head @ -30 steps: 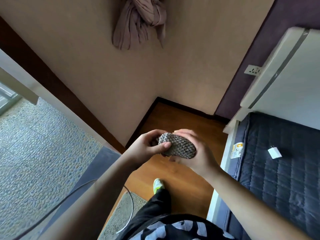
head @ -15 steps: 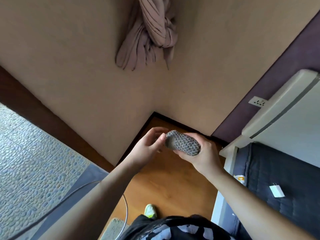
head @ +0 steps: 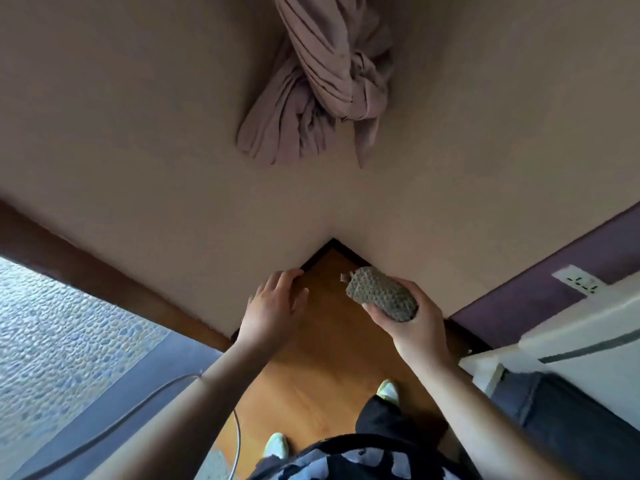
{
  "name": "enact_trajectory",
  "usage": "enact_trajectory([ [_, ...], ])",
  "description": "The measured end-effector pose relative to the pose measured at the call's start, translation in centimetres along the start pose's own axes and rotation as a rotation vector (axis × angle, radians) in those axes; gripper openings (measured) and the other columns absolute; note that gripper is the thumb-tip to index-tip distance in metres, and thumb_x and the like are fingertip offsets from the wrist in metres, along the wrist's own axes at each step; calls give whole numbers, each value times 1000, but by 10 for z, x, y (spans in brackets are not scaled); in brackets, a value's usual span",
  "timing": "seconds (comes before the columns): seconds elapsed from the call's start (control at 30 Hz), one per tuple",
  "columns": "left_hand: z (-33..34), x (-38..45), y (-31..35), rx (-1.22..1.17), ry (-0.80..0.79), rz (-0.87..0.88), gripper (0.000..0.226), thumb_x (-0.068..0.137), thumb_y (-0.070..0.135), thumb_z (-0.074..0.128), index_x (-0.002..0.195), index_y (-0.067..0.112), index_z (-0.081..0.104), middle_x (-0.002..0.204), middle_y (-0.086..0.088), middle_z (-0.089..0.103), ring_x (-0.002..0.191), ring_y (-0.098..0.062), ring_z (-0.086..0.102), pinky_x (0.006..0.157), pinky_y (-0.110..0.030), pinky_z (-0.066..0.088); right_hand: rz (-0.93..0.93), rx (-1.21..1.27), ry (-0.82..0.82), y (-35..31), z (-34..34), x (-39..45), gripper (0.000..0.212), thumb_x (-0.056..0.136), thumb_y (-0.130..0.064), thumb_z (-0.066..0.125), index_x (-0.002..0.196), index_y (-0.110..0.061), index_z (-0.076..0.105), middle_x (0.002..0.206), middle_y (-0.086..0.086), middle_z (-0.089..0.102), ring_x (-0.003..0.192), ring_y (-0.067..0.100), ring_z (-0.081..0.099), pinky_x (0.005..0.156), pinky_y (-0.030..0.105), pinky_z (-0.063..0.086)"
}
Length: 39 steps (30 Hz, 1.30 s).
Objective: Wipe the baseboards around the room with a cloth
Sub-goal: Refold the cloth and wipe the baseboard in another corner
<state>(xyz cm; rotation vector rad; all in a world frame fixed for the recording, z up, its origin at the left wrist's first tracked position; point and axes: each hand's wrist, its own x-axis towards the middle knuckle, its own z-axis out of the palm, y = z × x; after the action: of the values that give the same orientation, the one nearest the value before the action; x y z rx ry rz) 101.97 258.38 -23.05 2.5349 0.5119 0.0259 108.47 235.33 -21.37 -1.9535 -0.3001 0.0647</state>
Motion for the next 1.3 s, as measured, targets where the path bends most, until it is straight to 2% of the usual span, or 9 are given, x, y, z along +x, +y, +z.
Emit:
enact_trajectory([
  [0.13, 14, 13, 22, 138, 61, -53, 42, 104, 42, 41, 144, 29, 44, 146, 7, 47, 135, -20, 44, 115, -38, 29, 46, 61, -64, 31, -24, 45, 58, 67, -54, 78, 113, -21, 67, 102, -12, 70, 95, 1, 66, 76, 17, 55],
  [0.27, 27, 16, 33, 136, 50, -177, 48, 101, 46, 46, 145, 27, 44, 147, 5, 47, 137, -21, 42, 116, -41, 29, 96, 42, -169, 57, -25, 89, 57, 67, -50, 79, 113, -20, 66, 101, -9, 69, 92, 0, 65, 70, 7, 50],
  [0.43, 53, -9, 33, 200, 59, -243, 66, 92, 60, 32, 146, 24, 44, 146, -1, 51, 136, -26, 45, 112, -45, 34, 116, 6, -216, 77, -6, 122, 56, 73, -44, 83, 121, -22, 64, 110, -8, 67, 100, 6, 63, 81, 23, 55],
  [0.57, 64, -11, 13, 288, -1, -293, 67, 94, 62, 30, 153, 29, 31, 159, 1, 35, 150, -25, 23, 122, -48, 10, 113, -12, -205, 85, 14, 125, 55, 75, -38, 84, 123, -21, 63, 116, -6, 66, 106, 10, 63, 87, 30, 56],
  [0.7, 79, -5, -11, 300, -59, -314, 70, 98, 61, 36, 158, 32, 15, 167, 2, 11, 154, -23, -2, 120, -48, -13, 162, -57, -189, 99, 25, 113, 58, 75, -40, 83, 126, -22, 62, 118, -5, 66, 107, 12, 63, 89, 36, 56],
  [0.8, 93, -4, -27, 276, -100, -320, 73, 98, 59, 39, 159, 32, 11, 167, 2, 6, 154, -23, -5, 122, -51, -9, 196, -90, -208, 109, 31, 107, 60, 75, -40, 82, 127, -20, 61, 119, -3, 66, 109, 14, 62, 88, 31, 55],
  [1.0, 113, -8, -36, 225, -160, -373, 75, 99, 55, 41, 158, 34, 0, 168, 1, -2, 152, -22, -14, 122, -49, -11, 256, -100, -210, 122, 36, 118, 64, 75, -44, 79, 130, -19, 59, 124, -1, 64, 114, 16, 60, 95, 39, 53],
  [1.13, 136, 14, -55, 218, -220, -495, 74, 101, 54, 37, 158, 34, -6, 166, 2, -15, 148, -21, -24, 123, -47, -11, 288, -124, -260, 151, 58, 154, 70, 74, -47, 77, 133, -16, 57, 127, 2, 63, 117, 20, 59, 97, 39, 52],
  [1.3, 187, 61, -88, 203, -192, -568, 73, 101, 51, 41, 158, 32, -1, 164, 3, -13, 148, -20, -22, 122, -44, -12, 313, -140, -350, 212, 113, 217, 67, 77, -43, 78, 135, -19, 55, 129, 0, 61, 119, 19, 58, 97, 42, 53],
])
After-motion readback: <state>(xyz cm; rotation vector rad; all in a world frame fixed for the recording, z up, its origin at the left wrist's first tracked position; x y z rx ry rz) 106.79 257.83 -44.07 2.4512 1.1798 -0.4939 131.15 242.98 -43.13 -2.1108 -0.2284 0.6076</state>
